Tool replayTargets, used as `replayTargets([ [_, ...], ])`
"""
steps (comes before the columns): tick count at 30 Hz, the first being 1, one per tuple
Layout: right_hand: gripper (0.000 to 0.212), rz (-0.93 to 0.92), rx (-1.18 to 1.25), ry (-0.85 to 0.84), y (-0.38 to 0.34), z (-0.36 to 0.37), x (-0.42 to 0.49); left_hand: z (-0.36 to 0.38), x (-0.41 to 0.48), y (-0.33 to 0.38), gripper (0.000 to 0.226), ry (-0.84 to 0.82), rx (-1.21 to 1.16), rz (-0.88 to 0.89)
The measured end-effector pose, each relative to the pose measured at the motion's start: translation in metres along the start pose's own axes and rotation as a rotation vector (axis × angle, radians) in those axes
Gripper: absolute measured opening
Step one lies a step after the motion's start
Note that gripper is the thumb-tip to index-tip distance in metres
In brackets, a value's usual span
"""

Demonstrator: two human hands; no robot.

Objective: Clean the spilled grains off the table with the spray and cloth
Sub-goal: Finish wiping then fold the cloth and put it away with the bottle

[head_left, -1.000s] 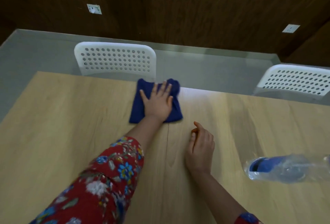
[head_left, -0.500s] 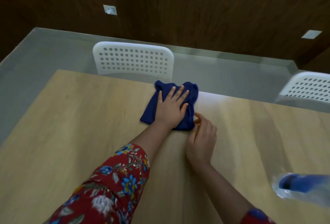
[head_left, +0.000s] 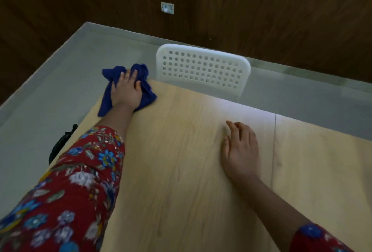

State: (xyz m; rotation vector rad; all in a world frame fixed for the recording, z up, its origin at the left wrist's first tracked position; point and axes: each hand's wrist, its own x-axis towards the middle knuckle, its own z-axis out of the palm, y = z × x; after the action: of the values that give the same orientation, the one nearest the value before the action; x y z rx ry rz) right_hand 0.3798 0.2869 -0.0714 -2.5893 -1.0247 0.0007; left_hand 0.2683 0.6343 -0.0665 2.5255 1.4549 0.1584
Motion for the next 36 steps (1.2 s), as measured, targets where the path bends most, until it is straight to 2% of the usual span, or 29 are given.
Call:
replayTargets([
  [6, 0.056, -0.003, 0.014, 0.005, 0.003, -0.005, 0.001, -0.006, 0.003, -0.011, 0.052, -0.033, -0.023, -0.016],
  [14, 0.055, -0.019, 0.008, 0.006, -0.001, -0.007, 0.001, -0.014, -0.111, -0.062, 0.053, 0.039, -0.008, -0.095],
  [20, 0.053, -0.02, -0.017, 0.025, -0.002, -0.005, 0.002, -0.005, -0.06, -0.03, 0.056, 0.004, 0.023, -0.156],
  [22, 0.054, -0.029, -0.008, 0.02, -0.001, -0.006, 0.002, 0.003, -0.058, 0.007, 0.056, 0.004, 0.007, -0.031],
  [25, 0.052, -0.036, 0.026, 0.013, 0.002, -0.007, 0.001, 0.021, -0.124, 0.06, 0.056, -0.059, -0.01, 0.365],
  [27, 0.051, -0.036, 0.059, 0.004, 0.005, -0.008, 0.001, 0.02, -0.182, 0.061, 0.056, -0.144, -0.013, 0.6],
  [28, 0.05, -0.035, 0.065, 0.004, 0.005, -0.008, 0.001, 0.017, -0.193, 0.048, 0.056, -0.17, -0.017, 0.65],
  [30, 0.05, -0.041, 0.053, 0.012, 0.004, -0.007, 0.0, 0.009, -0.188, 0.016, 0.057, -0.125, 0.0, 0.582],
  [34, 0.051, -0.039, 0.017, 0.028, 0.001, -0.007, 0.001, -0.005, -0.119, -0.04, 0.054, -0.032, 0.044, 0.163],
  [36, 0.052, -0.041, -0.002, 0.031, 0.001, -0.006, 0.001, -0.006, -0.082, -0.036, 0.054, -0.029, 0.041, 0.054],
])
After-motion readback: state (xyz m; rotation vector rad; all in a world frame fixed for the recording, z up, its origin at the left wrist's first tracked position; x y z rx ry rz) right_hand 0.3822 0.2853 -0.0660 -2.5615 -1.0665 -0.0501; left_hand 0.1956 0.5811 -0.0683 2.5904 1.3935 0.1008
